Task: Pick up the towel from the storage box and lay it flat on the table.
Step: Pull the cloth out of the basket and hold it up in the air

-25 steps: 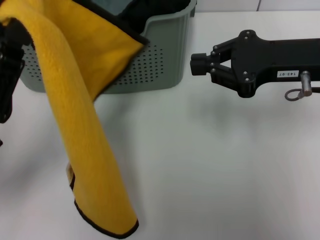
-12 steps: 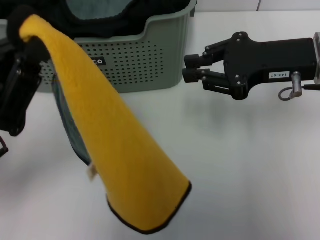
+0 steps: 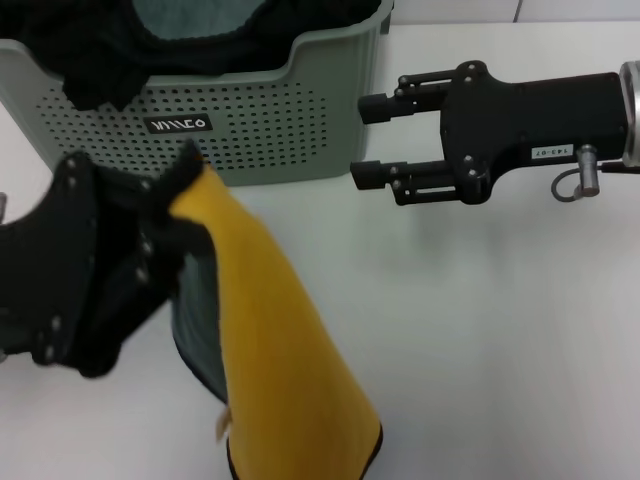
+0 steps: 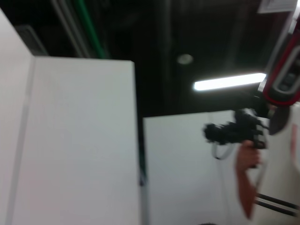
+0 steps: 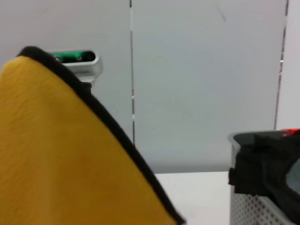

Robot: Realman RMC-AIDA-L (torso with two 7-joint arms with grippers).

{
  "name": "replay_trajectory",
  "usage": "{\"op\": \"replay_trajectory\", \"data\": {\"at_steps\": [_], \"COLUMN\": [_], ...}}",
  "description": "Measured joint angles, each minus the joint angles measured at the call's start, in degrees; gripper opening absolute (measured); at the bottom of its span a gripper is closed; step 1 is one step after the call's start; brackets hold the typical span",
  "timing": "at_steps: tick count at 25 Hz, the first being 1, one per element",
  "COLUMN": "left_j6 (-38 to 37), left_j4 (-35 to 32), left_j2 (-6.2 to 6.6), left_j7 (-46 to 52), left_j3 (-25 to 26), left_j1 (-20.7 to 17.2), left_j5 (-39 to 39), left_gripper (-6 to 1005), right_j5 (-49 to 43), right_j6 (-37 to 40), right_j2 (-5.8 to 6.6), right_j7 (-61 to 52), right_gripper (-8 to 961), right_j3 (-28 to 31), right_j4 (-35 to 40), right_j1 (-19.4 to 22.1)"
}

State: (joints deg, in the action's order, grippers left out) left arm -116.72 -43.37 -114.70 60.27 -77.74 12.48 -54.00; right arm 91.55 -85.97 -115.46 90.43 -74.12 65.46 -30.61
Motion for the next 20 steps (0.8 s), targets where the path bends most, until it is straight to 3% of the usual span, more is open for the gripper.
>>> {"op": "replay_trajectory", "data": {"at_steps": [3, 8, 20], "left_j6": [-0.02, -0.08, -0.09], "left_j4": [-1.71, -5.59, -12.51], "left_j2": [1.00, 1.36, 2.22], "left_j7": [0.94, 2.98, 6.40], "left_j3": [-2.57, -3.62, -9.62], "left_j1": [0.68, 1.40, 4.90], "left_j5": [0.04, 0.28, -0.30], "left_gripper": [14, 14, 15], "right_j5": [-1.14, -3.39, -7.94], "right_j6": [-1.38, -5.79, -7.73], "right_j2": [0.08, -0.12, -0.31], "right_j7": [0.33, 2.03, 6.69], "right_gripper": [539, 622, 579], "right_j3": [-0.04, -0.70, -3.31], "right_j4": [-0.03, -0.25, -0.88], "right_j1": [-0.75, -2.34, -8.03]}}
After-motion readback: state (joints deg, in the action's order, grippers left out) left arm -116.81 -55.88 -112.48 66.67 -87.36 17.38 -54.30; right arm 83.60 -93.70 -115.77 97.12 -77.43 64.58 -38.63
